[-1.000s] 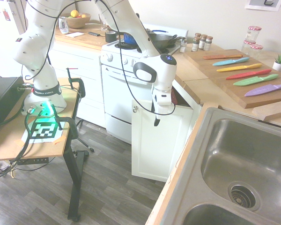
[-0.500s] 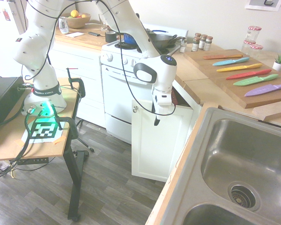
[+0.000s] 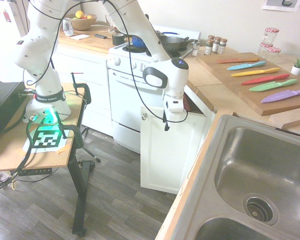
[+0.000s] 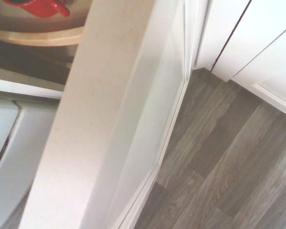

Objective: Close the cabinet

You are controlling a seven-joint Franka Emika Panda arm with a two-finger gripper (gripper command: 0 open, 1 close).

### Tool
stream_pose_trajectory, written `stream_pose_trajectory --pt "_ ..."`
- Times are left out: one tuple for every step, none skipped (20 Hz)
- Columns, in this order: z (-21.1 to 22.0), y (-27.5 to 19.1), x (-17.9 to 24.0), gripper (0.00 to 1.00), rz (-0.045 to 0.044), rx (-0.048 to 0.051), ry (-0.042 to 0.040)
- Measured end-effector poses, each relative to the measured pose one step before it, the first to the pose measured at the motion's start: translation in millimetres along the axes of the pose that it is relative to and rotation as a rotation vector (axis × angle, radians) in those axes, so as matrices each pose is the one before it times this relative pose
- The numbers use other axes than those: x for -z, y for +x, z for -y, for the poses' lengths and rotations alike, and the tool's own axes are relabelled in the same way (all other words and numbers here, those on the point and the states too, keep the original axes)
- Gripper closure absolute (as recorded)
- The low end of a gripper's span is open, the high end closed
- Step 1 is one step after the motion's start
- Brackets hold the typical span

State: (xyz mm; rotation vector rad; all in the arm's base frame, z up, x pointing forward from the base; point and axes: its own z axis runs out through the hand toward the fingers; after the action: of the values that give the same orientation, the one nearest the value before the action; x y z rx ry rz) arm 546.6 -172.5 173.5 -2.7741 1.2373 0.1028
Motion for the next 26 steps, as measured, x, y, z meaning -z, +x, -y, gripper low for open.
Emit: stream_pose_trajectory --pt "-0.22 0.13 0.03 1.0 -0.00003 0.00026 0.00005" --pt "-0.12 0.07 0.01 1.0 -0.00002 0.00046 0.00002" --pt "-0.02 0.01 0.0 1.0 0.0 0.00083 0.00001" --pt "0.0 0.0 0.0 1.0 -0.00002 0.00069 0.00001" --pt "0.01 0.0 0.0 1.0 -0.00002 0.00057 0.00001" --pt "0.01 0.0 0.0 1.0 -0.00006 0.00045 0.00002" --pt "0.03 0.0 0.01 1.0 -0.00016 0.00038 0.00005" --pt "0.19 -0.09 0.02 1.0 -0.00012 0.00046 0.00003" --pt "0.57 -0.27 0.08 1.0 -0.00031 0.00111 0.00009" --pt "1.12 -0.53 0.18 1.0 -0.00072 0.00237 0.00011" --pt "1.74 -0.72 0.45 1.0 -0.00202 0.00391 0.00029" --pt "2.51 -0.9 0.92 1.0 -0.00421 0.00554 0.00085" --pt "2.95 -1.3 1.16 1.0 -0.00334 0.007 0.00047" --pt "3.91 -2.06 1.51 1.0 -0.00374 0.00744 0.00001" --pt "4.14 -2.69 1.75 1.0 -0.00476 0.00711 -0.00077" --pt "4.4 -4.03 1.76 1.0 -0.00426 0.0083 -0.00278" --pt "4.86 -5.33 1.61 1.0 -0.00831 0.00948 -0.00513" --pt "5.34 -7.7 1.16 1.0 -0.01122 0.01168 -0.00935" --pt "4.29 -8.78 0.42 1.0 -0.01142 0.00931 -0.01063" --pt "2.31 -9.06 0.44 1.0 -0.01481 0.0082 -0.01298" --pt "2.11 -10.82 -0.29 1.0 -0.00757 0.01009 -0.01114" --pt "1.49 -10.62 0.2 1.0 -0.00985 0.00928 -0.0114" --pt "0.81 -9.29 0.98 1.0 -0.01037 0.00954 -0.00945" --pt "1.01 -9.04 1.44 1.0 -0.00946 0.00965 -0.01048" --pt "2.55 -7.99 2.29 1.0 -0.01026 0.00977 -0.00846" --pt "3.31 -6.37 2.89 1.0 -0.00748 0.00735 -0.00846"
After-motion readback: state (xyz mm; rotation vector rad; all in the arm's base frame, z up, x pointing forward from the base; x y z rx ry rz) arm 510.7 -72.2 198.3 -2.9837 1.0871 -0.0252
